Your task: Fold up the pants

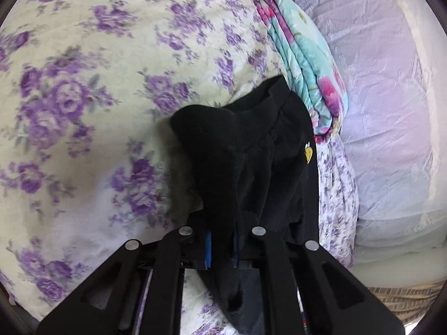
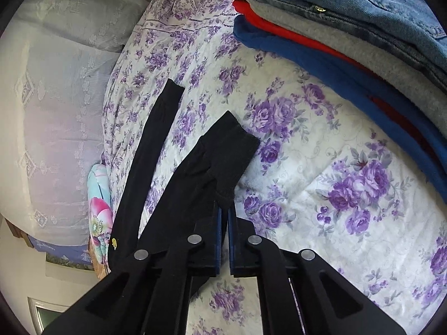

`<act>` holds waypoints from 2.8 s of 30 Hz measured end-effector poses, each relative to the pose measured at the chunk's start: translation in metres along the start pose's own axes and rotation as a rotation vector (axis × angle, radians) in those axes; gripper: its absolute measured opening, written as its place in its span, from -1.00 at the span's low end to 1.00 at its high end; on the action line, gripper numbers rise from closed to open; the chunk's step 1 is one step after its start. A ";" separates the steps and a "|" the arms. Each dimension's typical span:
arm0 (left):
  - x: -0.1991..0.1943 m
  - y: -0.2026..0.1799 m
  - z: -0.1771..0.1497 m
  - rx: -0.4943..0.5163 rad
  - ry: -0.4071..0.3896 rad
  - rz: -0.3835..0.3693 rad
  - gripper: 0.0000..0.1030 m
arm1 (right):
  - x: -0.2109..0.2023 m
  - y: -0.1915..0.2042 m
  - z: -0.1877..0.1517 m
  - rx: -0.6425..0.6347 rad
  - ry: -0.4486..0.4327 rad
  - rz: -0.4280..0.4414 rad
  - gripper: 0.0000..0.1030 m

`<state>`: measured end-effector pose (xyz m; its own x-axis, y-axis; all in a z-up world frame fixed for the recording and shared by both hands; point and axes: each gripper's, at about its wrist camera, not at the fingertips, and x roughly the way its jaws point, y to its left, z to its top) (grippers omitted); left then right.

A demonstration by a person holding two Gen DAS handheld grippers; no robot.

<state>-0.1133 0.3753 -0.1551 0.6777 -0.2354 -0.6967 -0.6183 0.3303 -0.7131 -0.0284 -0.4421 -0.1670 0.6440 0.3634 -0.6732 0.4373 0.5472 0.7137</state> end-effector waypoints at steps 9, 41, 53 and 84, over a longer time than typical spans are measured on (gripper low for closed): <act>-0.037 0.024 -0.005 -0.013 0.012 0.015 -0.83 | -0.022 -0.018 -0.005 -0.018 0.047 -0.073 -0.95; 0.113 -0.130 0.138 0.519 0.134 0.058 0.32 | 0.029 0.141 -0.041 -0.173 0.155 -0.062 0.20; 0.110 -0.123 0.158 0.373 0.182 -0.054 -0.83 | 0.111 0.218 -0.030 -0.277 0.271 -0.038 0.22; 0.124 -0.131 0.139 0.287 0.180 0.103 0.26 | 0.357 0.384 -0.018 -1.574 0.597 -0.052 0.21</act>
<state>0.1070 0.4304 -0.1372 0.5211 -0.3362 -0.7845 -0.5255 0.5979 -0.6053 0.3582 -0.0885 -0.1369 0.1777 0.3354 -0.9252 -0.7966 0.6011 0.0649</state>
